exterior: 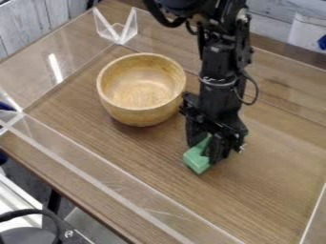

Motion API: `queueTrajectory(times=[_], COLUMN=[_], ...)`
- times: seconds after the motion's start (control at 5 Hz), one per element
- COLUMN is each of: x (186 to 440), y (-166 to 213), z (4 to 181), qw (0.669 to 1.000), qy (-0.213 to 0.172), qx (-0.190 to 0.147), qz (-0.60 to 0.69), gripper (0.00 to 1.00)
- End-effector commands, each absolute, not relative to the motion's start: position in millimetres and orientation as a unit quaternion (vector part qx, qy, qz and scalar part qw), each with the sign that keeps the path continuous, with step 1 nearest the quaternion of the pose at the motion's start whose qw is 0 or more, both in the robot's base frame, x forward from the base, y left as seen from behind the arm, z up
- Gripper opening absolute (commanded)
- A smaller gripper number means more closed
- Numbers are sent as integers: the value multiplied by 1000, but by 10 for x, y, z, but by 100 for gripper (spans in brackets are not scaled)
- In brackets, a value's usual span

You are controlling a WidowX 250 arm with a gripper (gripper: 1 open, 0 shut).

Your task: Put the green block in the brown bowl

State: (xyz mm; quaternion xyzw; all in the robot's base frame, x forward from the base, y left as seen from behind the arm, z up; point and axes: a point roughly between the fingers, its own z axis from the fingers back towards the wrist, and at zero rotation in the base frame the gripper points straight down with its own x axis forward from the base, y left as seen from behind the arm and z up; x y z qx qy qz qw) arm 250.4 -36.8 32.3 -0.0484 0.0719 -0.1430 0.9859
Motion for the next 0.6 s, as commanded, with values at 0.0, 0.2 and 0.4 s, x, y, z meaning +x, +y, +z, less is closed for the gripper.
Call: queueTrajectory(times=[0.0,0.2,0.4], x=[2668,2753,2855], y=[-344,-259,-41], z=[664,965,1193], qw=[989,991,994], qy=[17,-8,-25], qx=[-45,-36,-23], qz=[-139,-127,-107], gripper=[0,0,0])
